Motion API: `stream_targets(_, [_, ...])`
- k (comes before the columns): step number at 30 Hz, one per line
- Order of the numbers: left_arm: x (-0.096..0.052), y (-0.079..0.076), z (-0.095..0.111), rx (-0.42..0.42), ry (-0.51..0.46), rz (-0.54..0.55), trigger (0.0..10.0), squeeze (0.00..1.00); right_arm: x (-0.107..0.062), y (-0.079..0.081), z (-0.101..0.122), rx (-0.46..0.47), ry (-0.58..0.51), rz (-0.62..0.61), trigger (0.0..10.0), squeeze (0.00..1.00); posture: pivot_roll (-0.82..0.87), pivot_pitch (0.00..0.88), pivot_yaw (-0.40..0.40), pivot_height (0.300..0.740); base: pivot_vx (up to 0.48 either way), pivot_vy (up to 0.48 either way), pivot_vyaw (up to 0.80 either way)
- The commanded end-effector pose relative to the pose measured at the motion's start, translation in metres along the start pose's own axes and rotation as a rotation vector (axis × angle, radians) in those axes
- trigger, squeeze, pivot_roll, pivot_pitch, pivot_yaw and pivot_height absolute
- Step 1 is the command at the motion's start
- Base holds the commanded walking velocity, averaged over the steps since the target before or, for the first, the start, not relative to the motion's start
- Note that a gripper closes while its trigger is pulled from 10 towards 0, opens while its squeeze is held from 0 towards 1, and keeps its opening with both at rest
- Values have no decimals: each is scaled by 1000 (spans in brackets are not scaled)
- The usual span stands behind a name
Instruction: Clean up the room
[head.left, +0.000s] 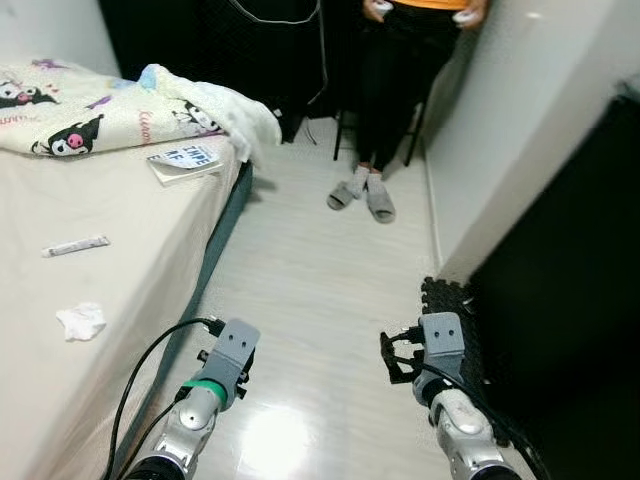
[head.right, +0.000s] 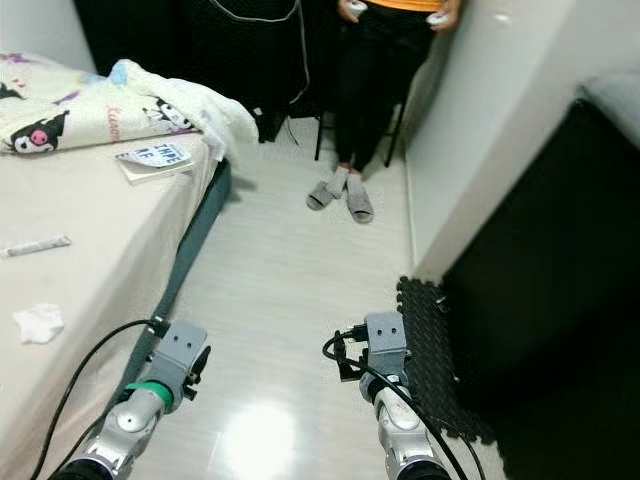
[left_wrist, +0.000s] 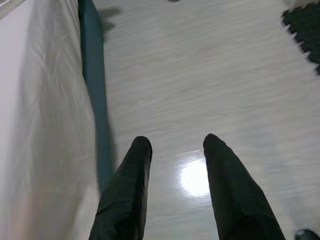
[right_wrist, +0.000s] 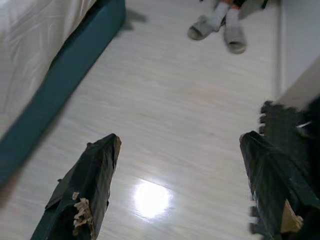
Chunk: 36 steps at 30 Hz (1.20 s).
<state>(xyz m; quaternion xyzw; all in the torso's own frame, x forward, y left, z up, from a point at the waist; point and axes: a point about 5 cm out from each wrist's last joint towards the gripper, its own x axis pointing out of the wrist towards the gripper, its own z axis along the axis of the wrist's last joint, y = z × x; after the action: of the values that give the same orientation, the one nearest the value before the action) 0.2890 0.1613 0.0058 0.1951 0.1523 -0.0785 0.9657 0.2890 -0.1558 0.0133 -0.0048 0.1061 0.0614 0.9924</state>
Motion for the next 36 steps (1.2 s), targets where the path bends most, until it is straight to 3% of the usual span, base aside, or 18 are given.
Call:
stream_targets(1, [1, -9, 1, -2, 1, -32, 10000, 0, -8, -13, -11, 11, 44, -48, 10000, 0, 42, 58, -18, 740, 465, 0, -631])
stream_targets(26, [4, -13, 7, -4, -7, -44, 10000, 0, -8, -15, -10, -3, 44, -47, 10000, 0, 31, 65, -22, 740, 465, 0, -768])
stream_targets(36, [4, -13, 6, -4, -8, -45, 10000, 0, -8, -13, -9, -13, 35, -43, 10000, 0, 34, 73, -23, 740, 464, 0, 0])
